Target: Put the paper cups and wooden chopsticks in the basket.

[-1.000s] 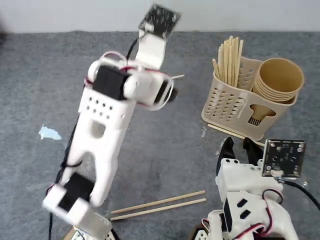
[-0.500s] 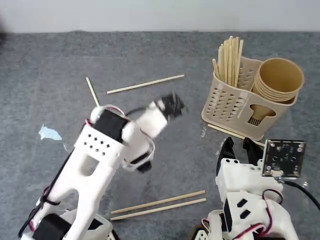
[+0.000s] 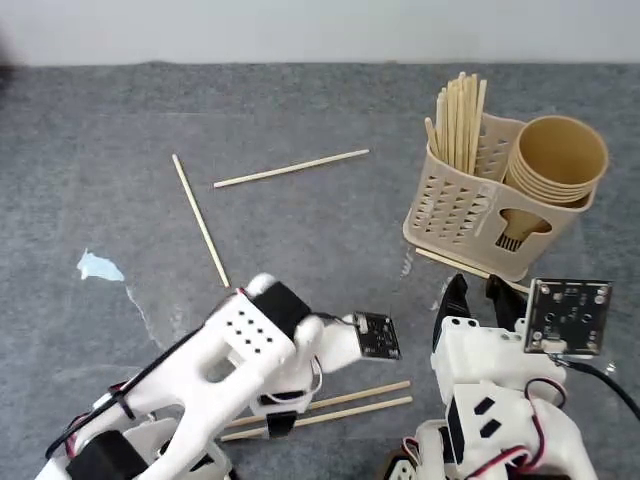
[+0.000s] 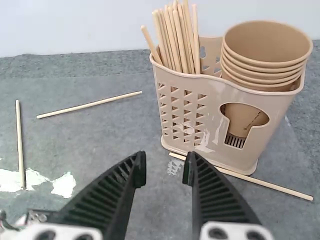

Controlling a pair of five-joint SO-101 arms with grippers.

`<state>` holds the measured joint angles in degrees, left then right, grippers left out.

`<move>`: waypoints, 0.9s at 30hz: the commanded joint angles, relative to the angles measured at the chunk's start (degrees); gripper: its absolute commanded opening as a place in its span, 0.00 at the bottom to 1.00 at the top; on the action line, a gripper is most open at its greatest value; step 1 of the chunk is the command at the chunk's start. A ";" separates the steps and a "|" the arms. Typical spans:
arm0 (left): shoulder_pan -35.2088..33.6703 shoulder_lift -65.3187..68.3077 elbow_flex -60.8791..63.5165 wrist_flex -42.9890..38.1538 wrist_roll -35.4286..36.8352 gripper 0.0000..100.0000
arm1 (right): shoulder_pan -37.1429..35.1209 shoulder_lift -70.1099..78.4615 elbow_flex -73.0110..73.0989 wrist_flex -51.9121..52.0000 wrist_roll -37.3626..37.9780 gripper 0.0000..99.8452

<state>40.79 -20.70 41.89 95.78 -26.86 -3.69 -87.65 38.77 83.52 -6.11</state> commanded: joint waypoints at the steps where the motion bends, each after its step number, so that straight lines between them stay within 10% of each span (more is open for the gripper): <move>1: 2.37 -2.11 2.33 -3.78 1.67 0.23 | 0.48 0.57 0.09 -1.19 -0.09 0.14; 27: 0.26 -2.11 10.68 -18.20 1.67 0.23 | 0.48 0.57 0.18 -1.19 -0.09 0.14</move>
<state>42.99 -20.79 55.78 78.29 -25.63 -3.69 -87.65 38.77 83.52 -6.11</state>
